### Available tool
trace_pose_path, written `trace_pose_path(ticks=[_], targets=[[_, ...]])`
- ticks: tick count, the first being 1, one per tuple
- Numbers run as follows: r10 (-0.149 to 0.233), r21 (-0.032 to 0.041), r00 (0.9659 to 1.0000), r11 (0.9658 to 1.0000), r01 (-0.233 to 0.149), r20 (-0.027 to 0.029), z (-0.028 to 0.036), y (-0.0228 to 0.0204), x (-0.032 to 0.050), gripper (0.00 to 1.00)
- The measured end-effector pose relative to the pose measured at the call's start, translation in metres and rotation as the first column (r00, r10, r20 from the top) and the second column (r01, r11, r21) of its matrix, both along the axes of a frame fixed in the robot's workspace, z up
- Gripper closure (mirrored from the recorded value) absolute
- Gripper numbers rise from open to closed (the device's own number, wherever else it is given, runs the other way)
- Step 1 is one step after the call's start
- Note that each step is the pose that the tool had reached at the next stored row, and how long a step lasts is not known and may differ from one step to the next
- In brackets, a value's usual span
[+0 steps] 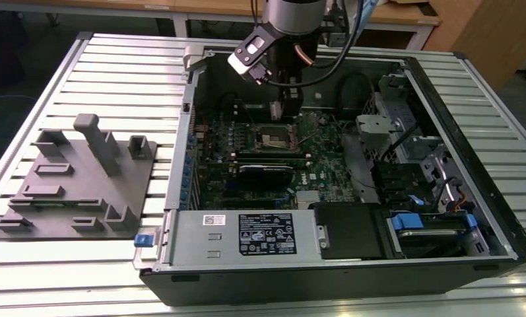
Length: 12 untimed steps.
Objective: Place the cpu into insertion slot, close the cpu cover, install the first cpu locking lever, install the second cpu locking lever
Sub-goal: 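Place the cpu into insertion slot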
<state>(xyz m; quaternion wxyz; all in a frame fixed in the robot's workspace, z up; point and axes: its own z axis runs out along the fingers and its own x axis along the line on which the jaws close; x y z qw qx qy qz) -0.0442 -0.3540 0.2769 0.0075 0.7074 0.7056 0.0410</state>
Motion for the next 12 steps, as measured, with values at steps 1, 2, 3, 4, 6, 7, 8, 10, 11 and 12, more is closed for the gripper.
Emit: trace_pose_path(ticks=[1,2,3,4,6,7,8,10,11,12], targets=[[0.0,0.0,1.0,1.0,0.0,0.0,-0.0002,0.0,0.0,0.46],[0.0,0.0,1.0,1.0,0.0,0.0,-0.0004,0.0,0.0,0.46],[0.0,0.0001,1.0,1.0,0.0,0.0,-0.0006,0.0,0.0,0.46],[0.0,0.0001,1.0,1.0,0.0,0.0,-0.0009,0.0,0.0,0.46],[0.0,-0.0001,1.0,1.0,0.0,0.0,-0.0014,0.0,0.0,0.46],[0.0,0.0,1.0,1.0,0.0,-0.0001,-0.0017,0.0,0.0,0.46],[0.0,-0.0001,1.0,1.0,0.0,-0.0001,-0.0019,0.0,0.0,0.46],[0.0,0.0001,1.0,1.0,0.0,0.0001,-0.0027,0.0,0.0,0.46],[0.0,0.0001,1.0,1.0,0.0,0.0,-0.0032,0.0,0.0,0.46],[0.0,0.0,1.0,1.0,0.0,0.0,-0.0037,0.0,0.0,0.46]])
